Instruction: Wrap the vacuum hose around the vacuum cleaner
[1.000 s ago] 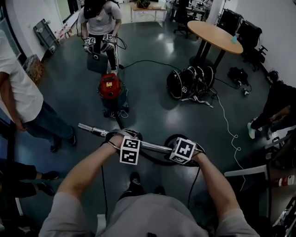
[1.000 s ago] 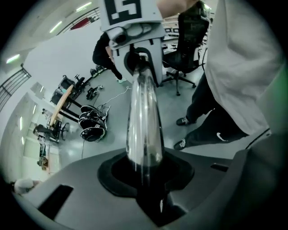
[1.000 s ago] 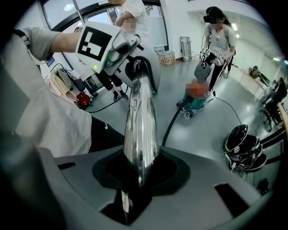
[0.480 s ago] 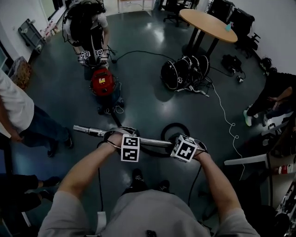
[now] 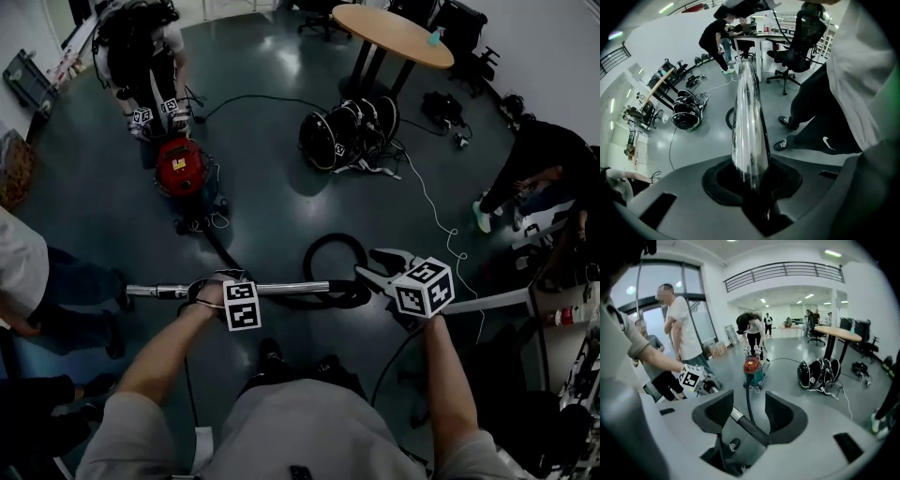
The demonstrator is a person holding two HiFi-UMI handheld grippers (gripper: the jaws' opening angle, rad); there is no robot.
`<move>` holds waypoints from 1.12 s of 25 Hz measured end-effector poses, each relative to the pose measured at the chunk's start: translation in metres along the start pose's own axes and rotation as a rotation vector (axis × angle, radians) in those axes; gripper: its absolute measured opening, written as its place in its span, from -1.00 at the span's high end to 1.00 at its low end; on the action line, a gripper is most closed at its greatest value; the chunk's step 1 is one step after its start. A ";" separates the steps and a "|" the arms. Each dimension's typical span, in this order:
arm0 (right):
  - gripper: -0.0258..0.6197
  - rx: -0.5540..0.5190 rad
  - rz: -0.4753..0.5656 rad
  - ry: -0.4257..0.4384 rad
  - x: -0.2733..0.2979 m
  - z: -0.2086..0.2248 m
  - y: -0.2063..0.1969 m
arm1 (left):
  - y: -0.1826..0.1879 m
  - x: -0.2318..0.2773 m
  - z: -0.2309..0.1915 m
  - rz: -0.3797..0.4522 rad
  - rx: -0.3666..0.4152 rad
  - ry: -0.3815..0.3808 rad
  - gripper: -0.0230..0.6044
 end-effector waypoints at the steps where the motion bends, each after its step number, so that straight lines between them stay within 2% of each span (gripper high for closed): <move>1: 0.31 0.035 0.022 0.001 -0.001 0.001 -0.003 | -0.001 0.003 -0.001 0.011 -0.027 -0.006 0.56; 5: 0.31 0.028 0.071 0.019 -0.006 -0.003 -0.020 | 0.007 0.007 -0.007 0.059 -0.133 -0.025 0.56; 10: 0.32 0.063 0.114 0.107 -0.010 0.008 -0.029 | 0.033 0.009 -0.017 0.089 -0.224 -0.040 0.56; 12: 0.55 0.066 0.111 0.103 -0.012 0.019 -0.032 | 0.046 0.012 -0.017 0.092 -0.252 -0.049 0.56; 14: 0.91 0.079 0.112 0.097 -0.013 0.035 -0.038 | 0.060 0.018 -0.019 0.089 -0.288 -0.056 0.56; 18: 0.91 0.129 0.110 0.158 -0.009 0.067 -0.056 | 0.089 0.035 -0.023 0.104 -0.404 -0.082 0.56; 23: 0.91 0.173 0.029 0.285 0.021 0.094 -0.090 | 0.112 0.067 -0.032 0.132 -0.593 -0.118 0.56; 28: 0.91 0.220 -0.005 0.378 0.061 0.122 -0.119 | 0.130 0.104 -0.049 0.152 -0.725 -0.113 0.56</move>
Point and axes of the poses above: the fingertips, and each gripper's own axes: x forward along the fingers, z to its right, y out of its top, the point moved 7 cm from there along -x, backward along the fingers
